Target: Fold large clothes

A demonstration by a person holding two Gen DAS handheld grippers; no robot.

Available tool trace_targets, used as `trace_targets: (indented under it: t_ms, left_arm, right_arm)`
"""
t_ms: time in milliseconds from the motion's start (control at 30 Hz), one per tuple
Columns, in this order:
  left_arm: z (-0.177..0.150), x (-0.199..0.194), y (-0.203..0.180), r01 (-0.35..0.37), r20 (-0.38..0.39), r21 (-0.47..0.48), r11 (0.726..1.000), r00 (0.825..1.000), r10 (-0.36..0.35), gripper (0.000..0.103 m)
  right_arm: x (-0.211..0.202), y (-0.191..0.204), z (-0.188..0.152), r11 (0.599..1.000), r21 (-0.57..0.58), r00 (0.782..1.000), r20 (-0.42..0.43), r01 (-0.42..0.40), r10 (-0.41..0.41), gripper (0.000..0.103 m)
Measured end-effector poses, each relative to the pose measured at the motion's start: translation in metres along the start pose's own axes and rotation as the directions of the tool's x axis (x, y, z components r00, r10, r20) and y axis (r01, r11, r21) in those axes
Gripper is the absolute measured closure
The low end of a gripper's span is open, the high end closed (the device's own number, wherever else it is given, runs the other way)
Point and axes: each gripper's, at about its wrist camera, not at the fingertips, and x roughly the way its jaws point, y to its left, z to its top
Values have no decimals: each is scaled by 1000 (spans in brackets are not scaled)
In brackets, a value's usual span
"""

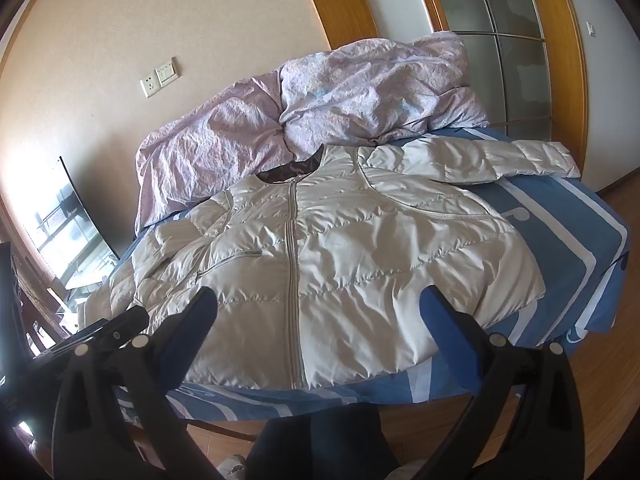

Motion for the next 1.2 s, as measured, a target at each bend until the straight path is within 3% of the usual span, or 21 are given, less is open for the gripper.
trace_targets:
  t_ms: [1200]
  left_arm:
    - [0,0,0,8,4,-6,1000,1000,-8,1]
  right_arm:
    - [0,0,1,1000,1,1000,4,-3,3,2]
